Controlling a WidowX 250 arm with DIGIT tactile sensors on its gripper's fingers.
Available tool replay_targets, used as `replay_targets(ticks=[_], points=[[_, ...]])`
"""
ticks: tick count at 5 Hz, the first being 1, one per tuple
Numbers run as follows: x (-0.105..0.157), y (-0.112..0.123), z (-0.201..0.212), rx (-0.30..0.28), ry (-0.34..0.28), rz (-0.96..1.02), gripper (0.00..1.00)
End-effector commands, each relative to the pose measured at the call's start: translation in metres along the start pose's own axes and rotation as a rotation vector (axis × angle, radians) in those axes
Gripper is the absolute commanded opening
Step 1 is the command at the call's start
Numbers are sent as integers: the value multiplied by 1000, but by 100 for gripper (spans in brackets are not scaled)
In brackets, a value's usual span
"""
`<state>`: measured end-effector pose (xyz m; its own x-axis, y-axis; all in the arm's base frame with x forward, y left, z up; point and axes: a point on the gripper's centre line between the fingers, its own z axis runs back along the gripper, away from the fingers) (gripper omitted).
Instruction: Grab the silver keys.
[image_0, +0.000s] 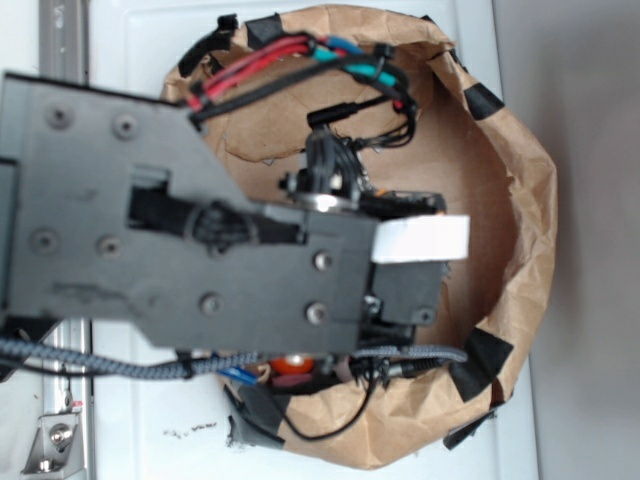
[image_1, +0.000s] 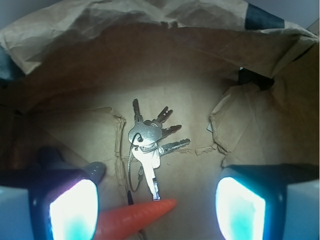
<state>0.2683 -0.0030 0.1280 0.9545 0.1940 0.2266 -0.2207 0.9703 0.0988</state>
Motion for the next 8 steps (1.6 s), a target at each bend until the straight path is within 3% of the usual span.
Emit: replay_targets(ticks=[1,2,3,4,6,8], points=[[6,1,8,-8,-30,10,100],[6,1,8,-8,-30,10,100],[4,-13,-17,-34,-78,-10,100],[8,-15,-29,-39,-75,-7,100],[35,1,-50,-120,60,-46,100],[28,2,-51,-126,45,-55,100]])
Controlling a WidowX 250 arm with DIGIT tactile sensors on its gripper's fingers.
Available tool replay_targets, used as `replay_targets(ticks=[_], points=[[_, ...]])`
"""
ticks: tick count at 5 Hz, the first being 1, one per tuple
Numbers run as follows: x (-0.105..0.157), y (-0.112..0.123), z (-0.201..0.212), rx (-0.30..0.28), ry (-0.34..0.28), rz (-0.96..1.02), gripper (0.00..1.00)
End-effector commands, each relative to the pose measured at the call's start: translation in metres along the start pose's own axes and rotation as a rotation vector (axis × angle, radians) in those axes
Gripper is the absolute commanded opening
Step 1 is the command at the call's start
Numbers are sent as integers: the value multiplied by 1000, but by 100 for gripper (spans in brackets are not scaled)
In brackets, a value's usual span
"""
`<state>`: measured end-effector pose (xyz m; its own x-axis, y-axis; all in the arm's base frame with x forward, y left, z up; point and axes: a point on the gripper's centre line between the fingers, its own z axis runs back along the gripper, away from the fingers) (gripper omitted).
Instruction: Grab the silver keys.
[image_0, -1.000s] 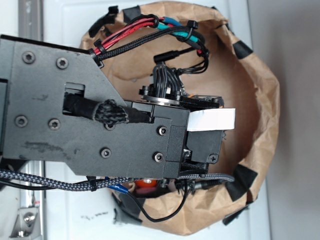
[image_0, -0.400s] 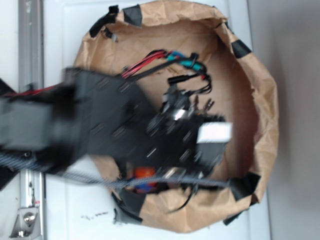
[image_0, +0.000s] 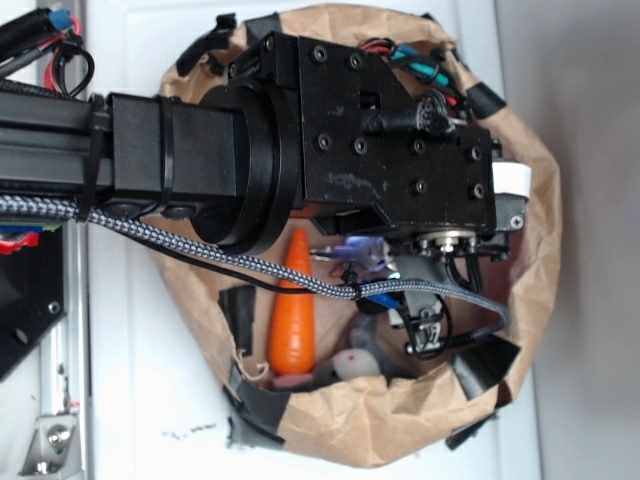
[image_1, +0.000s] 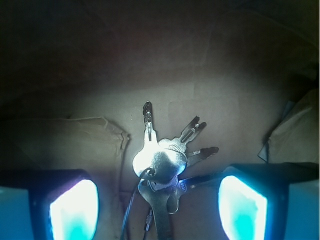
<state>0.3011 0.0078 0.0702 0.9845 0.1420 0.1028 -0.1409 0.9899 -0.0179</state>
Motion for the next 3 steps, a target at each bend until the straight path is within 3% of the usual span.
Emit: replay_targets(ticks=[1,3], points=[[0,4,13,11,-95,-1,100],[-13,1,11,-12,-89,4,100]])
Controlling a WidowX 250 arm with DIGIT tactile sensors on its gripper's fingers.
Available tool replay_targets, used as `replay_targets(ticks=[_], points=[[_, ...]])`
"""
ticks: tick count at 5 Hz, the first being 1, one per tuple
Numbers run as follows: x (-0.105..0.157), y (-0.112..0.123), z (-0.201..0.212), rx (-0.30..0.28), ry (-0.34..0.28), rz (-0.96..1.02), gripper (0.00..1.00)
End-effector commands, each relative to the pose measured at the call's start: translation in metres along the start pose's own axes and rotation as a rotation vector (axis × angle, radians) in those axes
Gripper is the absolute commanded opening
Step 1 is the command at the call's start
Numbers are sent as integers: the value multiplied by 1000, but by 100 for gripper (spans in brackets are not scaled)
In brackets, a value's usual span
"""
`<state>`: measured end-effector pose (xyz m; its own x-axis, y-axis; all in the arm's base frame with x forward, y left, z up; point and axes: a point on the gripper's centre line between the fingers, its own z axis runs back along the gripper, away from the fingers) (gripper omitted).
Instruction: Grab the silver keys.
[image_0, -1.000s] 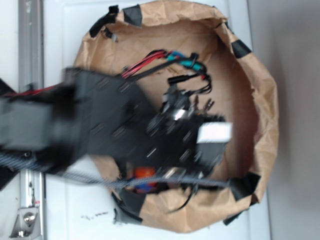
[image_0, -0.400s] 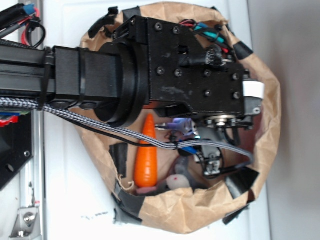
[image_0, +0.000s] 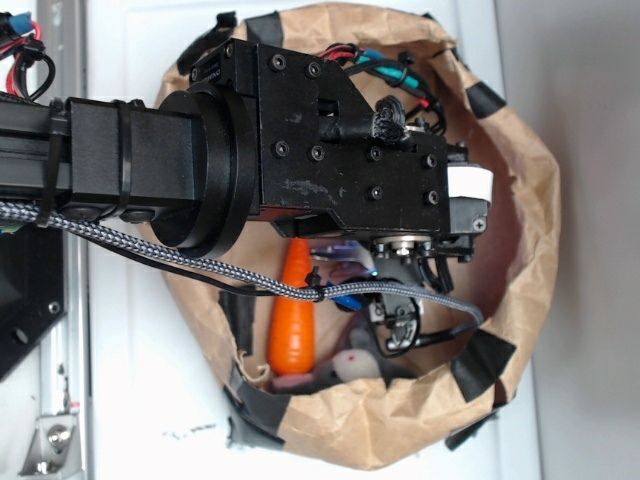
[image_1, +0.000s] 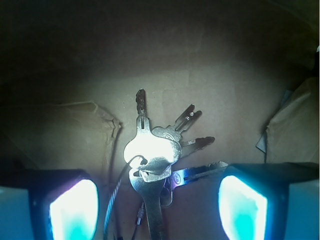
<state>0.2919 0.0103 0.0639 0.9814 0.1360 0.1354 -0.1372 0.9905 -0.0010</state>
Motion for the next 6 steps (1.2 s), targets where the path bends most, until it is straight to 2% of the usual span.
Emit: replay_targets(ticks=[1,2,4,5,6], points=[[-19,-12,9,-93,-62,86,100],[-21,-16,-2,-114,-106,85,100],[-3,-22,-17,-47,-126,109,100],[1,-22,-19,-37,-118,125,0],[-1,-23,-18,-32,-130,116,0]])
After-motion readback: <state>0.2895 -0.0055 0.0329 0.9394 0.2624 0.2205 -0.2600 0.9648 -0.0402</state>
